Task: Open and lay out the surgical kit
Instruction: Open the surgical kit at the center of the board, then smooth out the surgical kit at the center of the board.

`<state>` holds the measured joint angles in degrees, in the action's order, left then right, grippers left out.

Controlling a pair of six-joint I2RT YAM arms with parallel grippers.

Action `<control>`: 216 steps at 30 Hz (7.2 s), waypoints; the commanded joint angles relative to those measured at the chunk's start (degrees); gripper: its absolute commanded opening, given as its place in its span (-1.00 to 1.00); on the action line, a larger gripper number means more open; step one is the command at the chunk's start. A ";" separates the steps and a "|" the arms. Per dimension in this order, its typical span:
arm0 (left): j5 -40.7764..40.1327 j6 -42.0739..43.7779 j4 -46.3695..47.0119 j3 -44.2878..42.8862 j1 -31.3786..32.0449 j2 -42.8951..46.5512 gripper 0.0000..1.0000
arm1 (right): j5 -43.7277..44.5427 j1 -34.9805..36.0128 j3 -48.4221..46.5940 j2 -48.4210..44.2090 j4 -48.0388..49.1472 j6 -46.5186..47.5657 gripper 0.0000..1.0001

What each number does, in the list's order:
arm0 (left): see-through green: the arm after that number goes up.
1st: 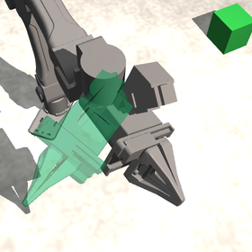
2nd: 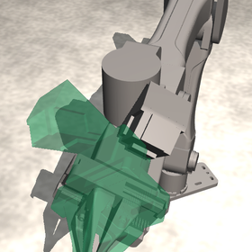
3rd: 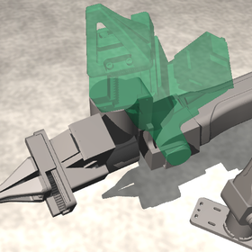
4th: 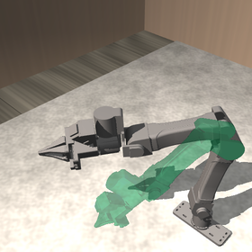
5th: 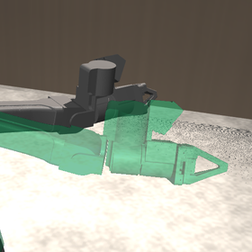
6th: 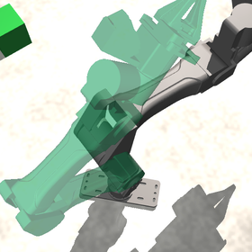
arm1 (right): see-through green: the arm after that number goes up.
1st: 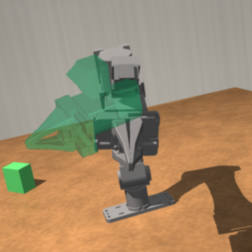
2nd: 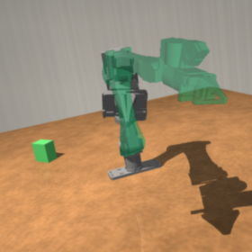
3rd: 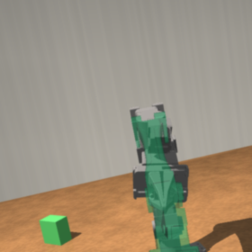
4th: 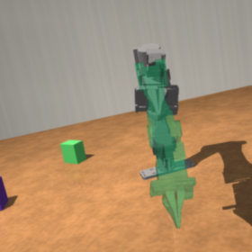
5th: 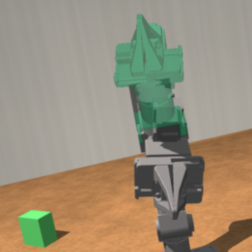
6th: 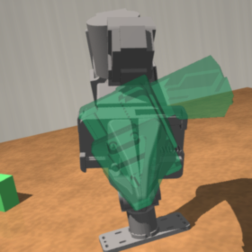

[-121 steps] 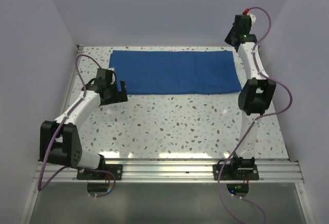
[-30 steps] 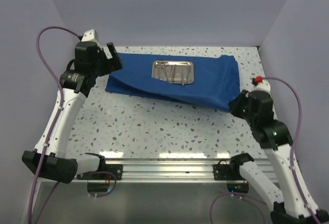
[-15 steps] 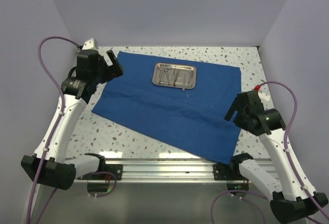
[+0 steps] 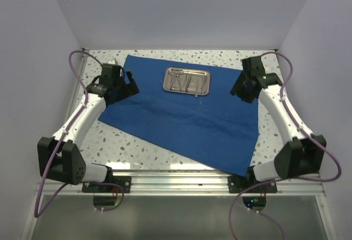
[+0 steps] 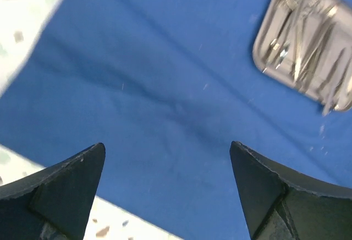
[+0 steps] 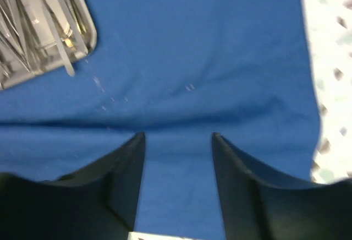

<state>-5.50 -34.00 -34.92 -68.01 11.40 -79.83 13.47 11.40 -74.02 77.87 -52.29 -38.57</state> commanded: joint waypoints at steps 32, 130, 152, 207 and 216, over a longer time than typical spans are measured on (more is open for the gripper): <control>-6.46 -23.48 -1.83 32.50 0.12 12.52 1.00 | -19.27 -5.51 -29.26 37.63 8.34 1.66 0.73; 11.47 4.11 7.93 -21.54 -14.82 -29.13 0.99 | -11.02 -22.21 -23.35 32.78 2.99 1.74 0.72; 20.18 10.97 4.25 -40.53 -18.16 -47.09 0.94 | -4.86 -22.21 -36.98 55.54 1.49 2.53 0.50; 12.49 18.70 8.88 -41.96 -6.59 -29.08 1.00 | -9.08 -17.56 -31.92 27.84 12.29 4.38 0.78; 25.64 3.46 21.60 -37.77 -0.17 -36.17 1.00 | -3.64 5.19 -16.16 14.08 11.26 10.44 0.75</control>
<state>27.57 -33.19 -7.46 -99.68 8.73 -110.69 7.05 11.16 -92.18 91.98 -38.76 -31.73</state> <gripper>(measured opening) 0.996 0.880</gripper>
